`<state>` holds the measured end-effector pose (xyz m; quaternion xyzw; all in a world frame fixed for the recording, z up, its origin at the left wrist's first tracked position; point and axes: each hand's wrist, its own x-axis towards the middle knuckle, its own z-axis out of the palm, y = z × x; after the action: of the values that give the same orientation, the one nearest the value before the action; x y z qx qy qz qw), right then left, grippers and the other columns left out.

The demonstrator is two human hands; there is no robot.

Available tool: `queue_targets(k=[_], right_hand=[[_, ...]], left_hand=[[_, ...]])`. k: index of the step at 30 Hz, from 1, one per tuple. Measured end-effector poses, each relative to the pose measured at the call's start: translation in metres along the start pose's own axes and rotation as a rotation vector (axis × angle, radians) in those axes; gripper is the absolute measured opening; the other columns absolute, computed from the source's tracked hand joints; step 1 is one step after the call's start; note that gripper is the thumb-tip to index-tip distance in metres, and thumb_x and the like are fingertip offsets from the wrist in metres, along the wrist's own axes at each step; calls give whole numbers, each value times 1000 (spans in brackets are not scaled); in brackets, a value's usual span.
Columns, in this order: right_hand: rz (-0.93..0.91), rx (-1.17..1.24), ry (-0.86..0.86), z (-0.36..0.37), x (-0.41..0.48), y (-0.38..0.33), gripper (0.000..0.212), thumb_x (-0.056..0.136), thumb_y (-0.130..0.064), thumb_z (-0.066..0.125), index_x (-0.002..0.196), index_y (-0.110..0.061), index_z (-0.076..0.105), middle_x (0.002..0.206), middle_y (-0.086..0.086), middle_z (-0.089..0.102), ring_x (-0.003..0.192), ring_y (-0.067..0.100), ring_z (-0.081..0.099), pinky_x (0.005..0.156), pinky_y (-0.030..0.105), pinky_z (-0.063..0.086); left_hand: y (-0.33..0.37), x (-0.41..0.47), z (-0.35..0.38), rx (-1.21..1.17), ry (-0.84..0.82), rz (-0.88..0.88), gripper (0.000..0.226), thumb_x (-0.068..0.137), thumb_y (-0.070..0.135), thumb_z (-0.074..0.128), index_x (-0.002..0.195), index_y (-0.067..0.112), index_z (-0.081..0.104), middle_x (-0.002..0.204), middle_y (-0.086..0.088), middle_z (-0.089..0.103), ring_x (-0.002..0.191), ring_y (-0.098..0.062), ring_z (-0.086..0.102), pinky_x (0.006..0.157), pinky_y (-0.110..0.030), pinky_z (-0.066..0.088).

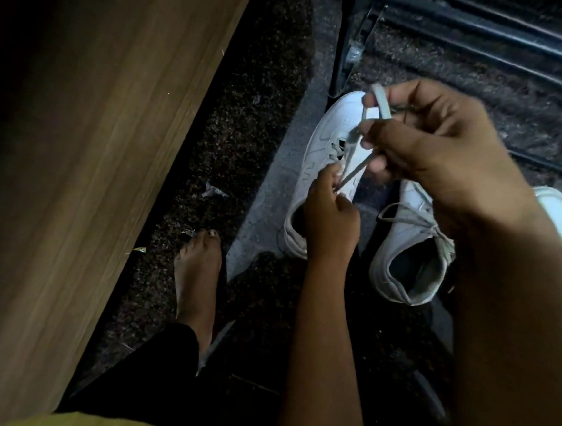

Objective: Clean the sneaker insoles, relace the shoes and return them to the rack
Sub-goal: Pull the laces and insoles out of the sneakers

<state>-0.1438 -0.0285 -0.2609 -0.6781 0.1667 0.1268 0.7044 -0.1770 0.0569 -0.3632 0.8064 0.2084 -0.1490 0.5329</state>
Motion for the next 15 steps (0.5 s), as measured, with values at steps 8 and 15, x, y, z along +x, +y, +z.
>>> queue_targets(k=[8,15], right_hand=[[-156,199,76,-12,0,-16,25,86,-6,62,109,-13,56,81,-1,69,66,13,63,64,27,53],[-29,-53,612,0,31,84,21,80,-13,54,100,-19,58,91,0,62,76,19,59,73,35,54]], left_hand=[[1,6,-15,74,167,65,19,90,17,60,86,-2,64,88,-17,59,71,-16,46,64,-20,32],[30,17,-44,-221,222,96,4,87,11,65,88,11,69,83,-5,70,75,-16,64,70,-25,52]])
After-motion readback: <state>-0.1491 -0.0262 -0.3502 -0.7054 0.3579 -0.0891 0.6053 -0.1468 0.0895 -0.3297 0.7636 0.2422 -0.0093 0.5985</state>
